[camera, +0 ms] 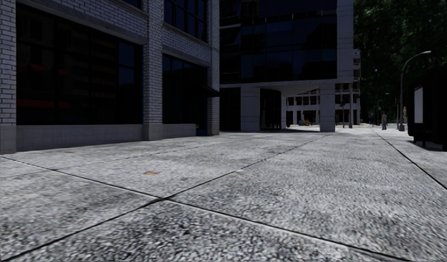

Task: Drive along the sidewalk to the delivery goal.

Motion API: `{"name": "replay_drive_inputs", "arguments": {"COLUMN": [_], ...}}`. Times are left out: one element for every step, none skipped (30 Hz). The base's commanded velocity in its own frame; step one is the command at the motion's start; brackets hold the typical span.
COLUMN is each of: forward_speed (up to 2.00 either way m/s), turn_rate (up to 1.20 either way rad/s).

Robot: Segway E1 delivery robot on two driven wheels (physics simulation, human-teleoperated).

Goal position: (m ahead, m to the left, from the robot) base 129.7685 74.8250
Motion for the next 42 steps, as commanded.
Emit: {"name": "replay_drive_inputs", "arguments": {"forward_speed": [2.00, 2.00, 2.00, 2.00, 2.00, 2.00, 2.00, 2.00, 2.00, 2.00, 2.00, 2.00, 2.00, 2.00, 2.00, 2.00, 2.00, 2.00, 2.00, 2.00, 2.00, 2.00, 2.00, 2.00, 2.00, 2.00, 2.00, 2.00, 2.00, 2.00, 2.00, 2.00, 2.00, 2.00, 2.00, 2.00, 2.00, 2.00, 2.00, 2.00, 2.00, 2.00], "turn_rate": [-0.29, -0.29, -0.30, -0.30, -0.30, -0.30, -0.30, -0.30, -0.30, -0.30, -0.38, -0.38, -0.38, -0.38, -0.38, -0.38, -0.38, -0.38, -0.38, -0.38, -0.38, -0.38, -0.38, -0.38, -0.38, -0.38, -0.38, -0.38, -0.38, -0.38, -0.38, -0.38, -0.38, -0.38, -0.38, -0.38, -0.38, -0.38, -0.38, -0.38, -0.38, 0.00]}}
